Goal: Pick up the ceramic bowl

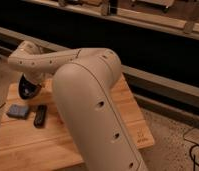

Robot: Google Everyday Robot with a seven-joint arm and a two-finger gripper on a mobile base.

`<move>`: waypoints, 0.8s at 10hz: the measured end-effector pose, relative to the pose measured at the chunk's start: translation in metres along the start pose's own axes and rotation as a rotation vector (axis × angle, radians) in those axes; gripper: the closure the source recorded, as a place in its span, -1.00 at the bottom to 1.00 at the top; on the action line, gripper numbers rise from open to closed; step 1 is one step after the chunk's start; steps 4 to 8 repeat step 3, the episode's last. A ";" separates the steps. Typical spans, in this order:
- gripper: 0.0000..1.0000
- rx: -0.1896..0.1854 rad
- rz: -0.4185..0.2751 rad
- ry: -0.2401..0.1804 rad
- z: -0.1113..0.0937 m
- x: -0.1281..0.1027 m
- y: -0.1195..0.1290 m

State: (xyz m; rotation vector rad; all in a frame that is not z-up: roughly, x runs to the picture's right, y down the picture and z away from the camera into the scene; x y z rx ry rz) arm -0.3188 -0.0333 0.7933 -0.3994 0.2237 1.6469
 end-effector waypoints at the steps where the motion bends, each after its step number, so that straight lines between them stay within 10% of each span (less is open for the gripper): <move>1: 1.00 0.001 -0.001 0.000 0.001 0.000 0.000; 8: 1.00 0.001 -0.002 0.001 0.001 0.000 0.000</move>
